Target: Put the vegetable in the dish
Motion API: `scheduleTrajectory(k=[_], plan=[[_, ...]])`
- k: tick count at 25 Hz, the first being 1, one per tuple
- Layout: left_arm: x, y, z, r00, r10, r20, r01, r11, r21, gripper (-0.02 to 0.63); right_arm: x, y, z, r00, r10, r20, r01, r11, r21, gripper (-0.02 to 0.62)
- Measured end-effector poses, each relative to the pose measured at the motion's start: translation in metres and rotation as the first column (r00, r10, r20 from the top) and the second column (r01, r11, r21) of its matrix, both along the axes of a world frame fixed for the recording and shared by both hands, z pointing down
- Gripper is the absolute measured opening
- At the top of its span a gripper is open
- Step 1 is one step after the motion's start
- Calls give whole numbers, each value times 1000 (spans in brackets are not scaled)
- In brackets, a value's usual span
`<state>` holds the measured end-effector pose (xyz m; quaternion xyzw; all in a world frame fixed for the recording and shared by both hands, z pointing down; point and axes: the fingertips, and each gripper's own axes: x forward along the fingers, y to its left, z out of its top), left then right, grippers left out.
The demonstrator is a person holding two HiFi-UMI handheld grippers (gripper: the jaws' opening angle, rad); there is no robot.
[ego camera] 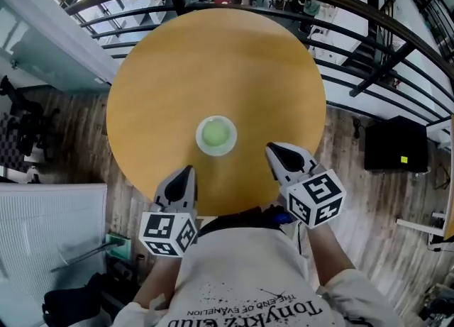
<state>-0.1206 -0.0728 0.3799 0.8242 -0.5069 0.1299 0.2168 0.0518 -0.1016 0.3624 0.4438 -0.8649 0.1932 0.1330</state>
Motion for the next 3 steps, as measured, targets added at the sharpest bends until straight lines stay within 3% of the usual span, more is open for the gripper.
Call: scheduleTrajectory(k=[3], plan=[[4, -9, -4, 1000, 4, 5, -4, 1000, -2, 21, 6, -9, 2, 1000, 9, 9, -9, 1000, -16, 25]])
